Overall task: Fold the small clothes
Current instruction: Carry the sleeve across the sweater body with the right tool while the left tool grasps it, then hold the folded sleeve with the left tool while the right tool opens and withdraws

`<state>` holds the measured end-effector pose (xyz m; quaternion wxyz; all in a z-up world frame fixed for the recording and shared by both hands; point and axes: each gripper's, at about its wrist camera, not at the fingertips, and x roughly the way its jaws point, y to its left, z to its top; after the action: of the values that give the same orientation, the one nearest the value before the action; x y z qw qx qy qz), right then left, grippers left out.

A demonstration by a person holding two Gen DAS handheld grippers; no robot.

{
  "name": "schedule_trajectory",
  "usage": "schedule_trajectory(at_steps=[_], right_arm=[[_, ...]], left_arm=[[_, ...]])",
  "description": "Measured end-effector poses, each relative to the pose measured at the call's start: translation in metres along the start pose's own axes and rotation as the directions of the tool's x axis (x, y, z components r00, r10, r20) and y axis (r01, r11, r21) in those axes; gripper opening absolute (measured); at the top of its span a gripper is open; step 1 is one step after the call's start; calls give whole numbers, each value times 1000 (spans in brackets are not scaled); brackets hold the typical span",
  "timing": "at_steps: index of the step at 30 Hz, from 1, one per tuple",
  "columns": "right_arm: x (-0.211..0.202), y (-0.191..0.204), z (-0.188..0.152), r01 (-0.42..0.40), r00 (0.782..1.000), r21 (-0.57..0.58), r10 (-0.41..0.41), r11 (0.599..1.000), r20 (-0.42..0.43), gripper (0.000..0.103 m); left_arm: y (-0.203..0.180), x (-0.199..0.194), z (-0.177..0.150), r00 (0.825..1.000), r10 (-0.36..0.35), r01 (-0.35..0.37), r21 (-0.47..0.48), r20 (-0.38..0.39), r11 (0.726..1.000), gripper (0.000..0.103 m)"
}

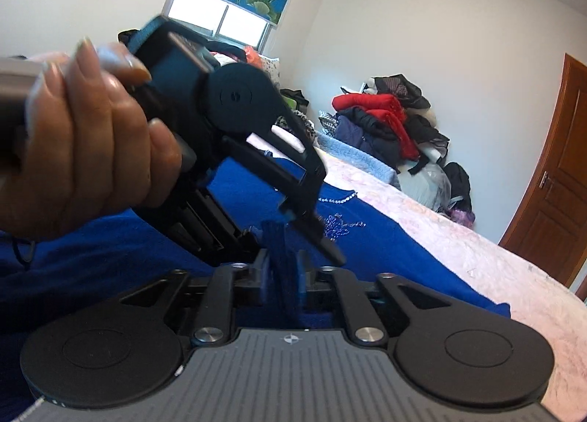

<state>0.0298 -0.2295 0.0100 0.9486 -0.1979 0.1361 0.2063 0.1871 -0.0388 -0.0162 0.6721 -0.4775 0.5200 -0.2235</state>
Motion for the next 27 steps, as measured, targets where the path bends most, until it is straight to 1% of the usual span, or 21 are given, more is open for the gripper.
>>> schedule_trajectory(at_steps=[1,3,5,6,8,10,11,12,14,15,16,17,18,19,20,21,22,23,25,26,27], right_arm=[[-3,-1,1,-4,1000,2,4,1000,-3,33],[-6,-11,1,-23,1000,47,23,999,-16,34],[-7,-31,1,-36,998,168,43,985,-39,36],[-7,-45,1,-35,997,247,50,968,-53,39],[-7,-77,0,-18,996,408,50,913,-69,45],[-7,-108,-3,13,997,542,32,840,-73,55],[-7,-122,-4,23,997,593,28,805,-77,56],[-7,-134,-6,33,996,637,25,770,-81,56],[-5,-156,-10,51,995,698,21,715,-95,58],[-3,-166,-13,66,994,716,14,695,-105,61],[0,-174,-15,79,994,730,5,679,-112,65],[4,-184,-18,88,993,747,4,659,-121,66],[13,-193,-22,96,991,766,12,635,-135,67],[20,-201,-25,101,990,788,21,607,-143,67],[32,-209,-36,103,988,811,32,575,-149,67],[46,-213,-41,104,986,826,52,554,-159,67],[59,-216,-45,114,982,834,65,540,-176,67],[69,-219,-49,126,979,836,70,534,-192,67],[92,-222,-43,117,975,827,96,549,-202,67],[105,-224,-39,117,972,818,106,564,-212,67],[115,-223,-35,119,968,807,115,579,-224,67]], left_arm=[[-2,-1,0,1000,9,-9,11,8,1000,8],[-12,-1,0,998,62,-65,87,30,994,4],[-31,-2,1,993,102,-111,198,54,974,4],[-42,-3,3,991,115,-127,254,63,959,4],[-69,-11,10,986,128,-158,355,106,921,4],[-99,-30,21,980,92,-163,441,179,883,4],[-113,-46,27,973,51,-156,473,226,867,4],[-124,-64,33,962,5,-144,493,272,858,4],[-135,-105,43,921,-81,-139,514,381,846,4],[-134,-122,48,896,-92,-159,507,434,847,4],[-130,-133,54,871,-73,-203,491,486,847,4],[-122,-141,61,843,-22,-277,468,538,839,4],[-111,-142,68,821,36,-344,443,570,828,4],[-99,-139,77,803,106,-413,419,586,809,4],[-83,-134,86,783,186,-483,392,593,783,4],[-70,-127,93,767,247,-529,364,593,767,4],[-57,-123,99,755,293,-559,342,587,755,4],[-46,-120,103,748,323,-577,327,580,748,4],[-38,-116,108,740,334,-586,316,584,746,4],[-38,-117,109,739,325,-580,311,590,753,4],[-40,-119,111,743,311,-567,311,593,763,4]])
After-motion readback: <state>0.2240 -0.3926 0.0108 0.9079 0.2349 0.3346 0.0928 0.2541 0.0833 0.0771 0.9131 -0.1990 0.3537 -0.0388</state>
